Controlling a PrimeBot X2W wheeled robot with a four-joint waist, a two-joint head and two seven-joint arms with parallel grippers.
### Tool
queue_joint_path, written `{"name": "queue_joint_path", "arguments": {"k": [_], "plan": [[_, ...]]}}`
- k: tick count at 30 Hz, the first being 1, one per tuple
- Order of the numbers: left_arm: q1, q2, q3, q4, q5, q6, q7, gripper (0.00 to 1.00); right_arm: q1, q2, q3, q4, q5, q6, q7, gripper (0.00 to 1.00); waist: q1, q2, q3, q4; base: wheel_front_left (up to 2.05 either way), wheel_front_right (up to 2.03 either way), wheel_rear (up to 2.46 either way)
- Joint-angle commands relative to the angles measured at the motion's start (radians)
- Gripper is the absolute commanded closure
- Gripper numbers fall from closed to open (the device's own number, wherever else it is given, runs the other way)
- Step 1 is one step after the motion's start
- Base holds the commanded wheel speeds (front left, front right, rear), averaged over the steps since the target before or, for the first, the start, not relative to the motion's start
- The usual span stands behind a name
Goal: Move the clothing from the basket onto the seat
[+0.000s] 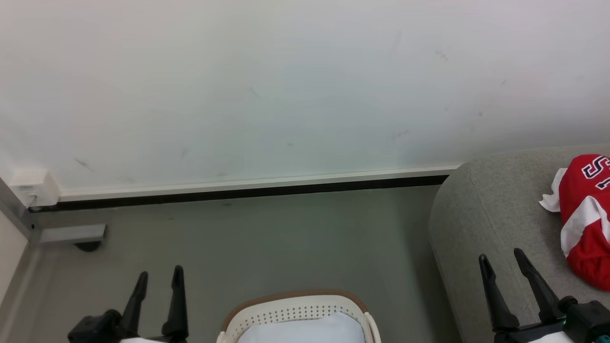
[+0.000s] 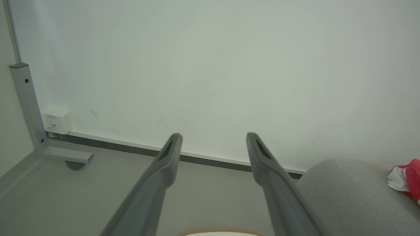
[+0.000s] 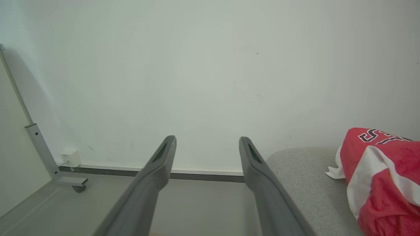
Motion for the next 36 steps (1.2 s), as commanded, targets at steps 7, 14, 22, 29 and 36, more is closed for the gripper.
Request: {"name": "queue_joint_path", "arguments": {"k": [7, 14, 22, 29, 36], "plan": [[-0.003, -0.052, 0.055, 0.04, 0.087, -0.07, -0.001, 0.0, -0.053, 0.012, 0.016, 0.038, 0.001, -0.002, -0.015, 0.0, 0.0, 0.0, 0.022, 0.026, 0.0, 0.0, 0.0], [-0.019, -0.081, 0.08, 0.055, 0.128, -0.106, -0.001, 0.0, -0.063, 0.008, 0.017, 0.047, 0.005, -0.002, -0.016, 0.0, 0.0, 0.0, 0.028, 0.042, 0.0, 0.0, 0.0], [-0.025, -0.094, 0.1, 0.073, 0.148, -0.128, -0.001, 0.0, -0.065, 0.014, 0.021, 0.051, 0.016, -0.002, -0.015, 0.0, 0.0, 0.0, 0.029, 0.038, 0.0, 0.0, 0.0], [-0.022, -0.1, 0.105, 0.093, 0.146, -0.137, 0.0, 1.0, -0.057, 0.016, 0.029, 0.054, 0.014, 0.0, -0.012, 1.0, 0.0, 0.0, 0.028, 0.037, 0.0, 0.0, 0.0], [-0.016, -0.108, 0.111, 0.127, 0.078, -0.139, 0.026, 1.0, -0.032, 0.032, 0.021, 0.075, 0.081, 0.0, 0.007, 1.0, 0.0001, 0.0, 0.028, 0.038, 0.0, 0.0, 0.0]]}}
